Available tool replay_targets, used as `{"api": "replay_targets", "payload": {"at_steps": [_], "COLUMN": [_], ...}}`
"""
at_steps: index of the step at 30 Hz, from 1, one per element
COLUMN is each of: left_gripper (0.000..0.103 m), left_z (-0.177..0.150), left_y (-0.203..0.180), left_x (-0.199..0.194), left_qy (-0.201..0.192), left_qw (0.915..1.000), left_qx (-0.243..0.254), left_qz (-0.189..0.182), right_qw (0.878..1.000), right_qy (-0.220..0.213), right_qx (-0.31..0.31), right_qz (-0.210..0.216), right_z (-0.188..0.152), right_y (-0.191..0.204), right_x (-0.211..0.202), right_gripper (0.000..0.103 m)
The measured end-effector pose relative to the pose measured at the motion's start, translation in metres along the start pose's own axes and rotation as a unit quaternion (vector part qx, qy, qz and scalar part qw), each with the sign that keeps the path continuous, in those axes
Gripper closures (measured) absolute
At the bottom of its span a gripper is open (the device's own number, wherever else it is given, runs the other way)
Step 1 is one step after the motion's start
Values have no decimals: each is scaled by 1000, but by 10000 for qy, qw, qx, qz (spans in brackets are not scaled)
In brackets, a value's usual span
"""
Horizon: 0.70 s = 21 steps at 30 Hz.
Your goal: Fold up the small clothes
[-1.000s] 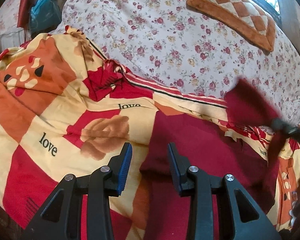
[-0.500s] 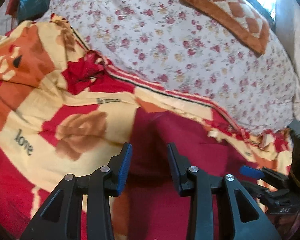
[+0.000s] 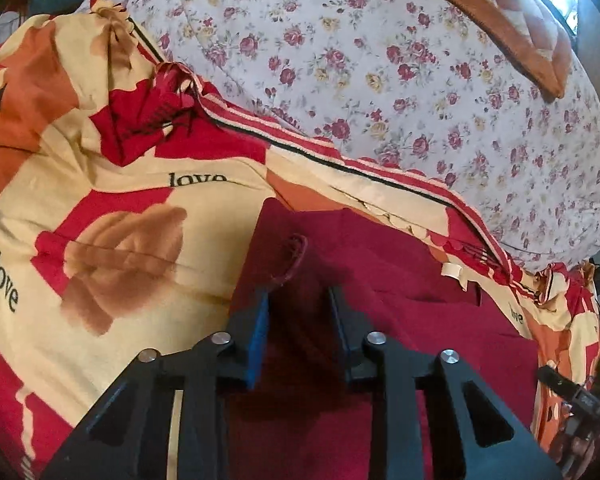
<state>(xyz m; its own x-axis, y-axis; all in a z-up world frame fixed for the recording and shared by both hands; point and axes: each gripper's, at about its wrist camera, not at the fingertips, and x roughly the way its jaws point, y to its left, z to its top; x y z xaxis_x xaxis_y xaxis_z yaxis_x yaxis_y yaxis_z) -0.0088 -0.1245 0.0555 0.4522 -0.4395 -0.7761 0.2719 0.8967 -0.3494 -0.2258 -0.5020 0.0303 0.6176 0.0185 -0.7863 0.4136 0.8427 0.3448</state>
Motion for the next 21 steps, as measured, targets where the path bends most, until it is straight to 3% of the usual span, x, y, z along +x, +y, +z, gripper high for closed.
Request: {"api": "replay_targets", "payload": {"at_steps": [2,3,4,5,8,10,12,15,21], "left_gripper": [103,103,103,103,103,103,103,103,103], "left_z": [0,0,2,2,1,-3,-8,-16,-12], "left_y": [-2,-3,-4,-5,-8,-10,-7,1,4], "left_x": [-5,-11,-16,-26,-46,-31,-10,9,-7], "left_qy": [-104,-189,-285,-442,-872,-644,-281,-62,-108], "left_qw": [9999,9998,9995,9989,9954,9961,9976,9982,9987], "left_qx": [63,96,114,162,401,576,546,418,345], "left_qz": [-2,-3,-25,-69,-61,193,319,431,347], "right_qw": [9996,9991,9988,9992,9990,9978,9956,9981,9982], "right_qy": [118,147,169,150,-341,-586,-676,-281,-352], "right_qx": [116,166,160,74,-231,-306,-393,-143,73], "right_qz": [243,370,429,356,168,-72,-512,-527,-470], "right_z": [-1,-1,0,1,13,19,22,23,9], "right_y": [1,2,4,10,20,21,17,2,-1], "right_x": [17,24,31,33,15,5,7,29,-1], "right_gripper": [28,37,65,78,87,90,90,87,46]}}
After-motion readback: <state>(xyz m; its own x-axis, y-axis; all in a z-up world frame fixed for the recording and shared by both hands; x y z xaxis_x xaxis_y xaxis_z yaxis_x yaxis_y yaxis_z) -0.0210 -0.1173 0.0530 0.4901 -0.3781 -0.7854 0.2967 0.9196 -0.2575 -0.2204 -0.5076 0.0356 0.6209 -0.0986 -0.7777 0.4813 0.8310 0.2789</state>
